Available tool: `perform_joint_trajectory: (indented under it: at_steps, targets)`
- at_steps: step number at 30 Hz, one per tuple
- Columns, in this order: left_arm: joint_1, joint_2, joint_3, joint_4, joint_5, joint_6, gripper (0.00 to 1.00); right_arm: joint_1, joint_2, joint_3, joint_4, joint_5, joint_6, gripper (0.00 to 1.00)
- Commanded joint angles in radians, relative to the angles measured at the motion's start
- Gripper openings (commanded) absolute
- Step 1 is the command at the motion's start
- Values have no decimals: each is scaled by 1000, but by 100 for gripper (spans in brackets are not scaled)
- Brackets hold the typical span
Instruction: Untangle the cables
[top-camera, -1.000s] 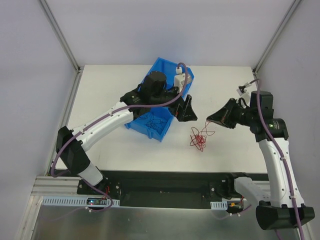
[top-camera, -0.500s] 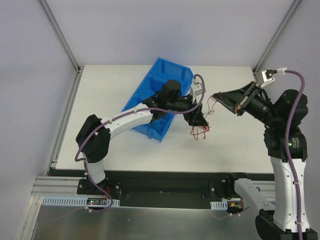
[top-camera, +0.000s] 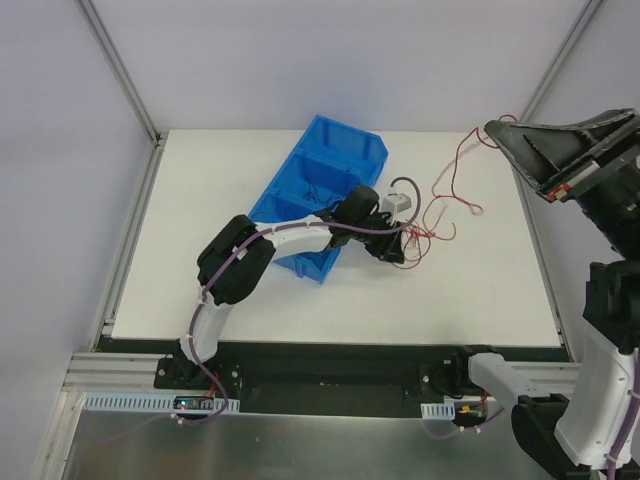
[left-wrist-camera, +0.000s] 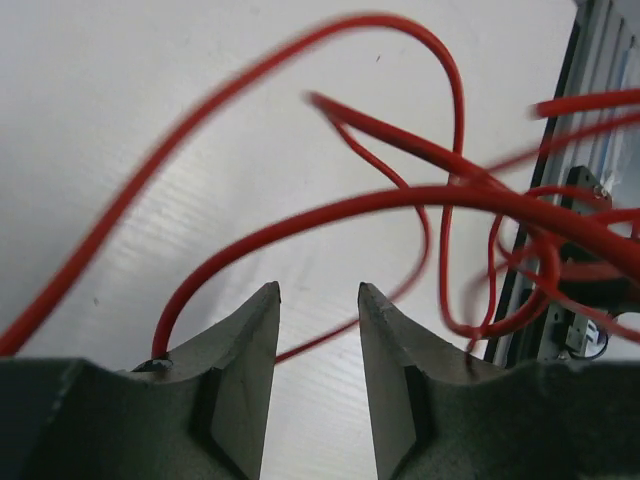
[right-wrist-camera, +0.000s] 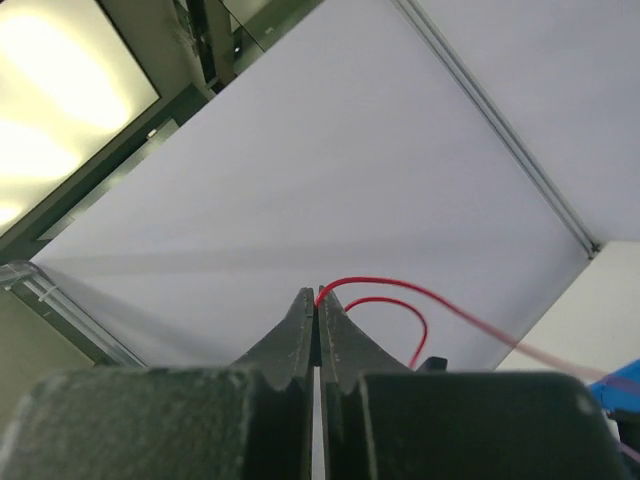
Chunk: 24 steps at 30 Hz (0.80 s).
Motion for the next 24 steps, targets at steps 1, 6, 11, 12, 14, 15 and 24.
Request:
perform_joint_trajectory:
  at_steps: [1, 6, 11, 12, 14, 15, 24]
  targets:
    - [-3, -54, -52, -19, -31, 35, 36, 4, 23, 80, 57, 64, -4, 0]
    - [6, -140, -103, -33, 4, 52, 40, 4, 32, 127, -7, 121, -107, 0]
    - [8, -316, -156, -51, 87, 87, 52, 4, -14, -16, 7, 116, -112, 0]
    - [8, -356, -162, -57, 99, 93, 54, 4, -28, -48, 11, 117, -115, 0]
    - [8, -425, -175, -76, 110, 102, 58, 4, -57, -112, 11, 116, -130, 0]
    - [9, -456, -179, -83, 109, 105, 61, 4, -71, -142, 4, 121, -139, 1]
    - [55, -720, -276, -183, -73, 108, 77, 4, -94, -334, -21, 213, -208, 0]
